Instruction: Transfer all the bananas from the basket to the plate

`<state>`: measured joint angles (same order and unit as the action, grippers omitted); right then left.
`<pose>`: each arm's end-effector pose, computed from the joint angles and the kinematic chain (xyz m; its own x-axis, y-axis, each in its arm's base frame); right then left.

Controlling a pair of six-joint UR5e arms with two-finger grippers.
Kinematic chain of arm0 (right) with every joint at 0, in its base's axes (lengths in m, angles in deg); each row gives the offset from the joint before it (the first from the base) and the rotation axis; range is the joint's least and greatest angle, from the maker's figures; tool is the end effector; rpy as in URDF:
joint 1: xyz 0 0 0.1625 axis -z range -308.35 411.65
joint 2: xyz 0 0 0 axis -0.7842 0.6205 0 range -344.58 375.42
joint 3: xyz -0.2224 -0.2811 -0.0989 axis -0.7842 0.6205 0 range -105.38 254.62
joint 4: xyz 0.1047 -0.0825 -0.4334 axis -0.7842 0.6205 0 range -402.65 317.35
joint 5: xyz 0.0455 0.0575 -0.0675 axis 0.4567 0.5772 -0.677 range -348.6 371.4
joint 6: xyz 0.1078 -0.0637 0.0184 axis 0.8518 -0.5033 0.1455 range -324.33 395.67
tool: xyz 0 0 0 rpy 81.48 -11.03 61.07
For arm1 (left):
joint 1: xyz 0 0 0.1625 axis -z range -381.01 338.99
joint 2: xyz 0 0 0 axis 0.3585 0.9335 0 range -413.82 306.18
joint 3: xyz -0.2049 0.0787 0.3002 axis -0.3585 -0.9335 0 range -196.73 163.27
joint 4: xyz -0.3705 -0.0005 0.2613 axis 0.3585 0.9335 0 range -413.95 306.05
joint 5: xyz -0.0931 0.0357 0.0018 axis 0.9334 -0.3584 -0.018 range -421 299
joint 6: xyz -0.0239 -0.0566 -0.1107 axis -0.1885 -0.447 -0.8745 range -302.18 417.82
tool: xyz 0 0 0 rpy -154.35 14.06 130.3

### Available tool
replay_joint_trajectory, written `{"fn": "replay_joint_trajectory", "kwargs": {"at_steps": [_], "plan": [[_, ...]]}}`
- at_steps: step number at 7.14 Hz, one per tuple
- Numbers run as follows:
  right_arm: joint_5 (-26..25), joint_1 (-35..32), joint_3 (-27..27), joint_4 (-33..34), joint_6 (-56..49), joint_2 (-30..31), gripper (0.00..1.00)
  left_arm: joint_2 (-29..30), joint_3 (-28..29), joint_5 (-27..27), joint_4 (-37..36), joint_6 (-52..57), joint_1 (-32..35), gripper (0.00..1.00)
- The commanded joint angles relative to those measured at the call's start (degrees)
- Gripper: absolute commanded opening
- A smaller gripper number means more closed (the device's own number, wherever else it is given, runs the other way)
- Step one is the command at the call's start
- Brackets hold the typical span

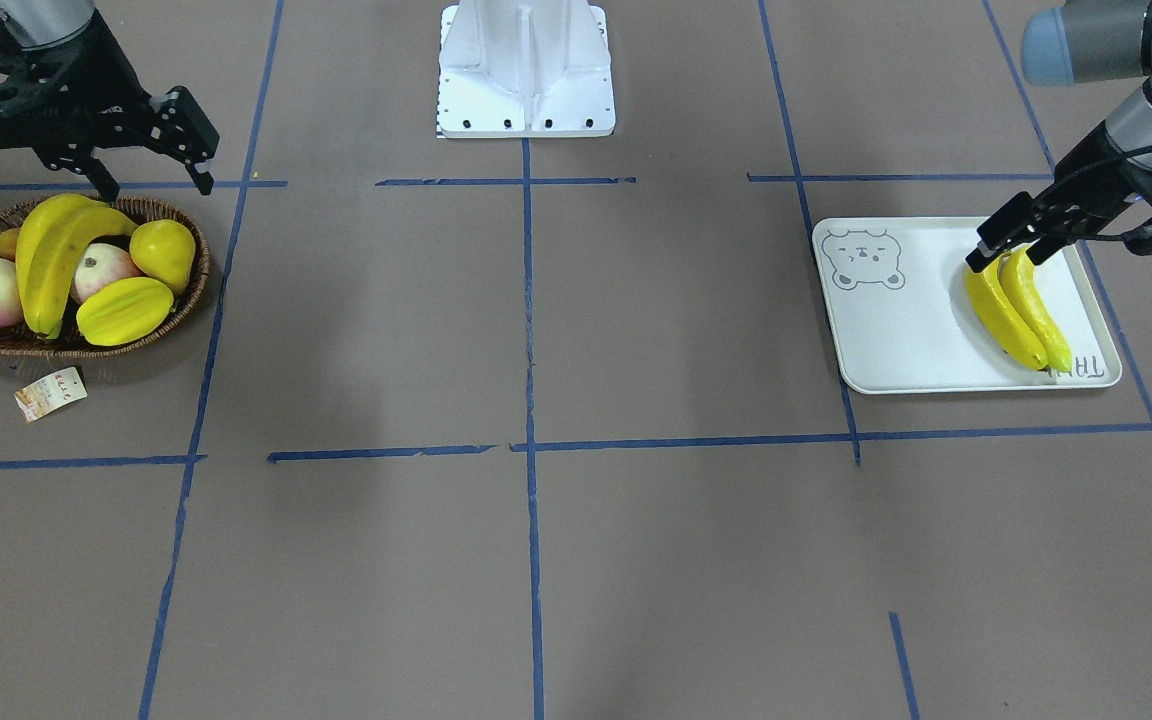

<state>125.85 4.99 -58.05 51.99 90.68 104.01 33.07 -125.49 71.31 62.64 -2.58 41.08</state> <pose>-0.2642 -0.3979 0.2584 0.7105 -0.0078 0.7037 -0.0906 0.9906 0.1026 0.2074 -0.4944 0.4193 0.5195 -0.2005 -0.8306 0.2130 0.9718 -0.1014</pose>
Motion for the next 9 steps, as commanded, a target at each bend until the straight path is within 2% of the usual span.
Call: {"fn": "replay_joint_trajectory", "kwargs": {"at_steps": [1,2,3,4,5,7,9], "plan": [[-0.02,-0.1,0.39,-7.3,-0.69,10.41,1.0,0.65,-0.14,-0.03,-0.22,-0.06,-0.13,1.0],[0.16,-0.1,2.4,-15.28,-0.34,15.42,1.0,1.0,-0.14,-0.03,-0.3,-0.06,-0.13,1.0],[2.86,-0.1,5.12,-17.19,1.49,15.91,1.0,1.09,-0.14,-0.03,-0.39,-0.06,-0.13,1.0],[3.58,-0.01,8.8,-18.69,3.59,15.65,1.0,1.09,-0.23,-0.03,-0.39,-0.06,-0.13,1.0],[3.67,0.16,10.05,-19.31,7.62,14.86,0.99,1.18,-0.23,-0.03,-0.39,-0.06,-0.3,1.0],[3.85,0.25,12.78,-19.32,8.88,13.63,0.79,1.27,-0.23,-0.03,-0.39,-0.06,-0.39,1.0],[4.29,0.17,14.19,-19.23,8.8,13.89,0.76,1.71,-0.23,-0.12,-0.39,-0.06,-0.48,1.0]]}}
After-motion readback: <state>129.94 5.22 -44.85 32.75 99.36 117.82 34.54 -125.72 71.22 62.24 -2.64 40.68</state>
